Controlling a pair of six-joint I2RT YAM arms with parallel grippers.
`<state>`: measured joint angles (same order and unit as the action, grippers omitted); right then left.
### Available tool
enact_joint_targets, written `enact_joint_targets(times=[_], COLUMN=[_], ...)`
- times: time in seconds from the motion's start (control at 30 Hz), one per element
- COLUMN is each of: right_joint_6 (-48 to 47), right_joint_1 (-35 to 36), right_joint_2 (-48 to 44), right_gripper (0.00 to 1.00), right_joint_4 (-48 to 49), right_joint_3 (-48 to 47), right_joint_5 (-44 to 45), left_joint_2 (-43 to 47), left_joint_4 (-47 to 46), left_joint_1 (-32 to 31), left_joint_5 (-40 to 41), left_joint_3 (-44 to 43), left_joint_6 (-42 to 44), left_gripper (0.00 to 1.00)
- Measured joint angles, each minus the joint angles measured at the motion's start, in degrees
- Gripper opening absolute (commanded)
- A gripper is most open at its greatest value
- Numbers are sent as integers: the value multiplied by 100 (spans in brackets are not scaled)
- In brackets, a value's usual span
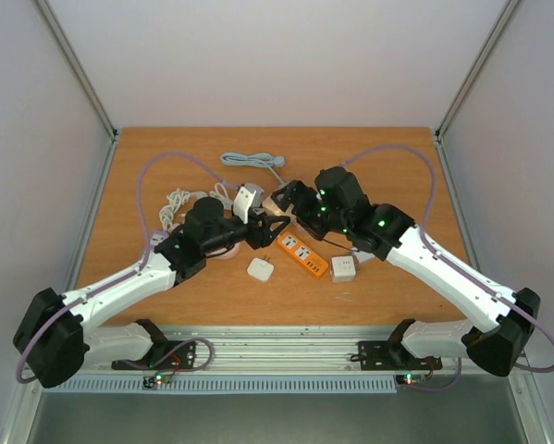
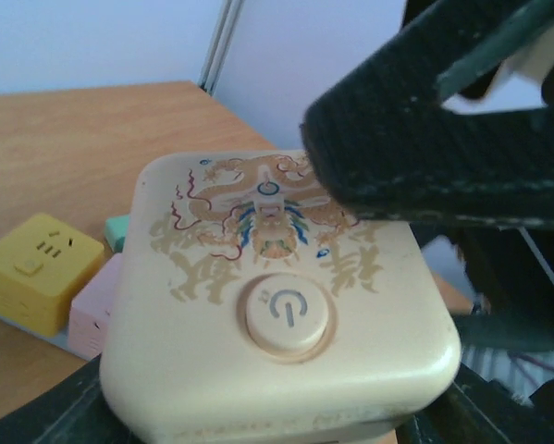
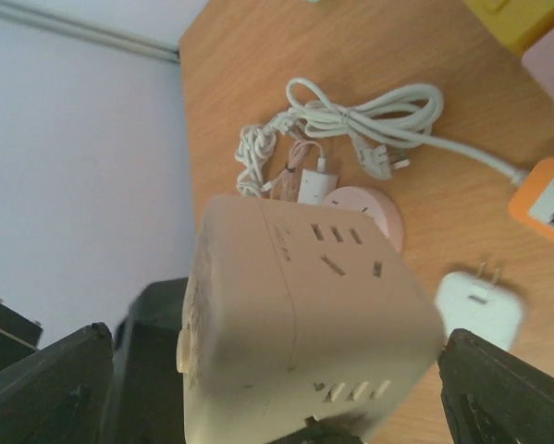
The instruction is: Insert the plug
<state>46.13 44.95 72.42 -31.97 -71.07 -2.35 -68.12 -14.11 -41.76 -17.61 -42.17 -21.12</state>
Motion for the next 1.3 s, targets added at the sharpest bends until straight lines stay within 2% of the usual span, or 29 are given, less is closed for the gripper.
enact_joint_targets(times=[0.17, 0.3, 0.5, 0.77, 1.17, 1.23, 1.3], right_joint_6=[-1794, -3204, -4503, -4948, -4894, -4839, -4736], right_joint_1=[-74, -107, -107, -90, 48, 94, 140], right_joint_2=[-367, -474, -444, -42, 435, 483, 544], right_gripper=[97, 97, 95, 93, 90, 88, 79], right_joint_4=[-719, -1495, -2192, -2474, -2452, -2424, -2347], right_joint_3=[-166, -658, -850, -859, -957, -920, -887], right_joint_5=[-129, -330, -975, -1405, -1349, -1309, -1241], left_joint_2=[208, 262, 321, 337, 337, 337, 337], left_joint_4=[26, 140, 352, 546, 837, 839, 879], left_joint_1=[-2, -2, -2, -2, -2, -2, -2], left_joint_5=[-225, -509, -1012, -1357, -1449, -1449, -1447], left_joint_3=[251, 319, 317, 278, 177, 168, 168], left_joint_6=[1309, 1969, 2771, 3154, 3351, 3366, 3366], left_gripper=[35, 35, 35, 35, 35, 36, 36])
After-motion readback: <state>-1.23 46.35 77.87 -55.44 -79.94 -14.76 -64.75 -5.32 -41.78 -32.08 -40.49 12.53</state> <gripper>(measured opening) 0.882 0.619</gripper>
